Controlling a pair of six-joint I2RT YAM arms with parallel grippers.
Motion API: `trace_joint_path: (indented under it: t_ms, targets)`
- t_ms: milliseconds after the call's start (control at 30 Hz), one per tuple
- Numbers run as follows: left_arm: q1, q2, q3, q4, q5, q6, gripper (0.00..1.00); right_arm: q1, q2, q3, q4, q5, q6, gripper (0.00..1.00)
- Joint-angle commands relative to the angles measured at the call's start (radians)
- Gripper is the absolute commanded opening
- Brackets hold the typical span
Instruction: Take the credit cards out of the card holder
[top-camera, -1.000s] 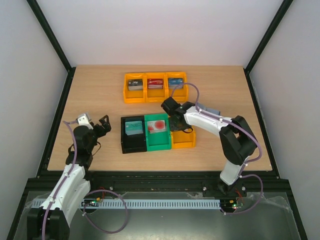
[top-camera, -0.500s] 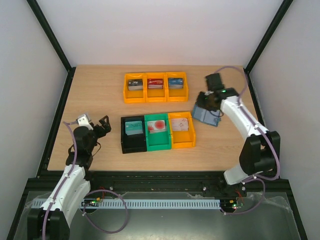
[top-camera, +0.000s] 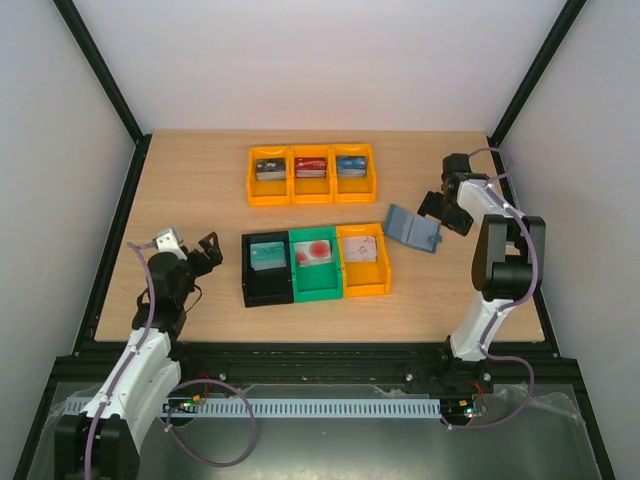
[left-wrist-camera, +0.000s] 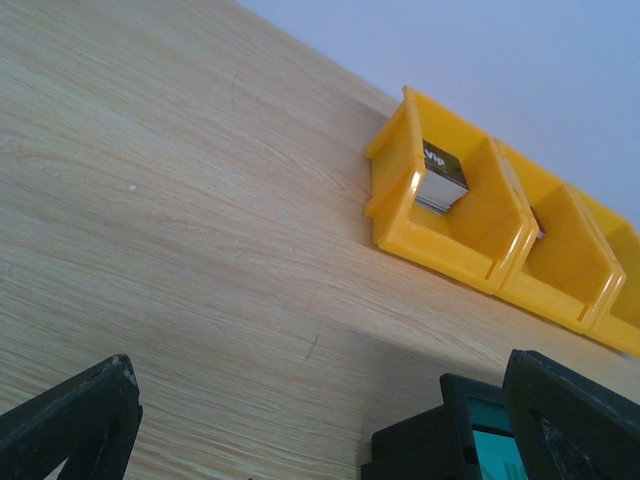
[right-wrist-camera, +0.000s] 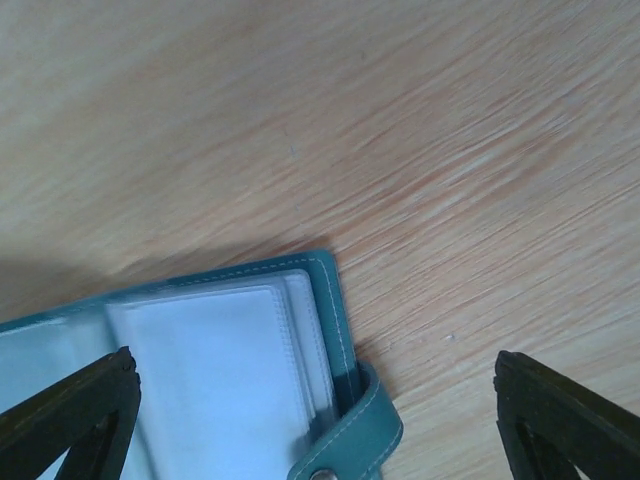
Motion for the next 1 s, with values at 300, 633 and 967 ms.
trace_joint_path:
  t_ms: [300,633,967]
  targets:
    - [0.012,0.055,0.004,0.031,0.009,0.019,1.0,0.038,0.089,-0.012,0.001,-0.001,-0.047,0.99]
    - [0.013,0.056,0.002,0.035,0.009,0.021,1.0,0.07,0.154,0.032,-0.026,-0.023,-0.088,1.0]
    - [0.014,0.06,0.006,0.03,0.008,0.022,1.0,0.072,0.211,-0.011,0.006,0.001,-0.083,0.88]
